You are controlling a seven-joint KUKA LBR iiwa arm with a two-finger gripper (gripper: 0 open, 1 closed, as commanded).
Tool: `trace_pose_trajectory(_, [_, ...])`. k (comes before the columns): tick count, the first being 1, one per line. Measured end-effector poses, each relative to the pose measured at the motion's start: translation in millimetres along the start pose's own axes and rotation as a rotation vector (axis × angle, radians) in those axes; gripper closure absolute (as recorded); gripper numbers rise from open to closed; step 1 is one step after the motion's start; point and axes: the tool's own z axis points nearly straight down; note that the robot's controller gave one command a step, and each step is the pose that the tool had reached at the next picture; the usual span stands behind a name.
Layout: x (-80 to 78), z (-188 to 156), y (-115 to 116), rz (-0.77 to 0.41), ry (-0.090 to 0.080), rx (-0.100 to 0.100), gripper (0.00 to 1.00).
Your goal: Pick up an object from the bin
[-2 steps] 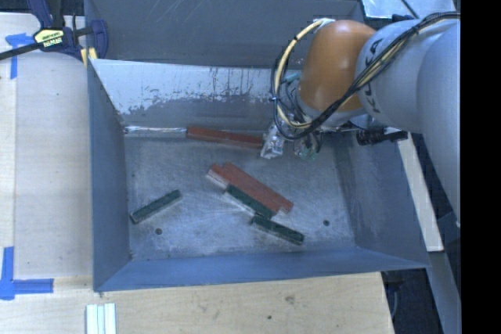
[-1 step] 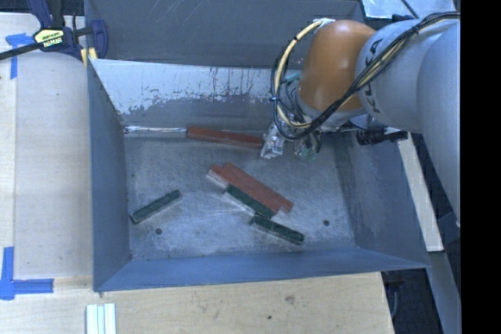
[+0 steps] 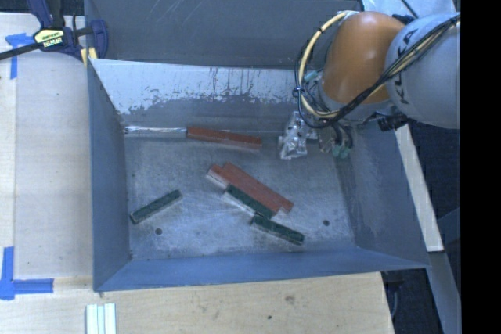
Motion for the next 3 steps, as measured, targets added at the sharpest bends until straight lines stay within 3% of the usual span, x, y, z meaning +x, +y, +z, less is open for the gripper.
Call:
trace_pose_trajectory(1, [2.1, -14, 11, 0.361, -0.003, -0.001, 0.0])
trace_pose_trajectory(2, [2.0, -14, 9, 0.361, -0.003, 0.0, 0.0])
trace_pose_trajectory(3, [-4.4, 22, 50, 0.225, -0.022, -0.001, 1.0])
